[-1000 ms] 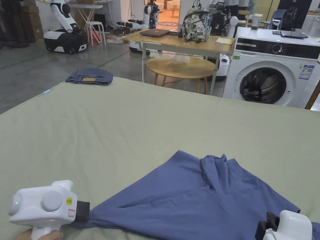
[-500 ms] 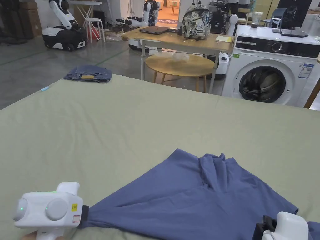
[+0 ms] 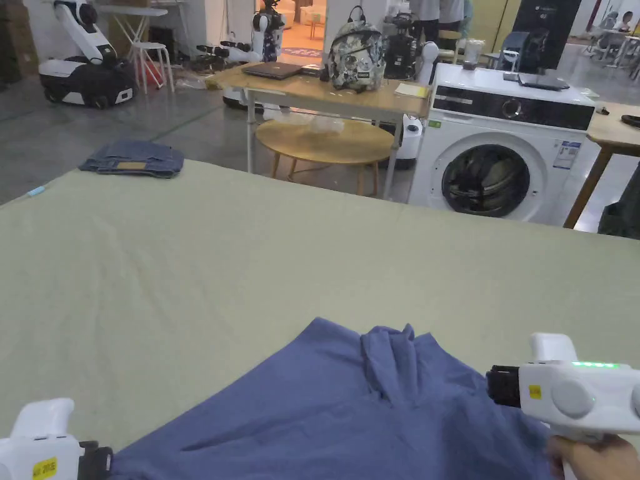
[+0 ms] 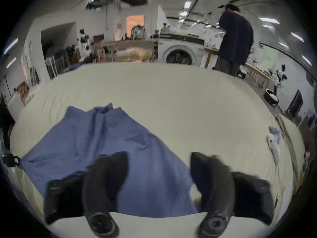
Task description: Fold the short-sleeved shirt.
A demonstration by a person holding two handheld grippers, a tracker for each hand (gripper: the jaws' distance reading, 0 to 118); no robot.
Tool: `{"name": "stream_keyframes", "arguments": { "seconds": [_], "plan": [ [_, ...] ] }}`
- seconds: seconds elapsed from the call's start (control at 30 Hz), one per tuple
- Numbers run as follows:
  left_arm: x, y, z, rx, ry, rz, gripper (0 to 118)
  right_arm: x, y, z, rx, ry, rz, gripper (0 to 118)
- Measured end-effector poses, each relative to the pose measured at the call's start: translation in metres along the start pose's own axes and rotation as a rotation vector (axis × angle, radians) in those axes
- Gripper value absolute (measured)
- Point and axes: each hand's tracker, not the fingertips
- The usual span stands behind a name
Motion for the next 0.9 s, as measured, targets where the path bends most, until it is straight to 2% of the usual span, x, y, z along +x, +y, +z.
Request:
{"name": "stream_keyframes", "arguments": {
  "seconds": [0.1, 0.23, 0.33, 0.4, 0.43, 0.5, 0.57, 0.67, 0.73, 0.83, 0.9],
  "plan": [
    [-0.001, 0.003, -0.004, -0.007, 0.008, 0.002, 0, 0.008, 0.017, -0.047, -0.081, 0.016, 0.070, 85],
    [-0.001, 0.004, -0.004, -0.012, 0.020, 0.012, 0, 0.010, 0.027, -0.082, -0.157, 0.037, 0.057, 85],
    [-0.001, 0.004, -0.008, -0.019, 0.027, 0.016, 0, -0.002, 0.026, -0.078, -0.222, 0.105, 0.059, 83],
    [-0.002, 0.004, -0.009, -0.021, 0.030, 0.016, 0, -0.008, 0.025, -0.086, -0.259, 0.100, 0.052, 58],
    [-0.002, 0.004, -0.009, -0.020, 0.030, 0.016, 0, -0.013, 0.022, -0.082, -0.232, 0.072, 0.043, 57],
    [-0.002, 0.006, -0.009, -0.016, 0.031, 0.012, 0, -0.016, 0.021, -0.079, -0.226, 0.073, 0.040, 39],
    [-0.002, 0.008, -0.008, -0.009, 0.029, 0.004, 0, -0.017, 0.024, -0.079, -0.210, 0.081, 0.038, 0],
    [-0.001, 0.012, -0.009, 0.005, 0.029, -0.011, 0, -0.017, 0.021, -0.071, -0.185, 0.087, -0.024, 0],
    [0.000, 0.015, -0.005, 0.015, 0.020, -0.020, 0, -0.015, 0.019, -0.057, -0.105, 0.067, -0.084, 0],
    [0.002, 0.022, 0.004, 0.056, 0.002, -0.036, 0, -0.013, 0.018, -0.038, 0.006, 0.034, -0.007, 0],
    [0.013, 0.029, 0.015, 0.089, -0.003, -0.048, 0, -0.012, 0.020, -0.012, 0.071, 0.020, 0.011, 0]
  ]
}}
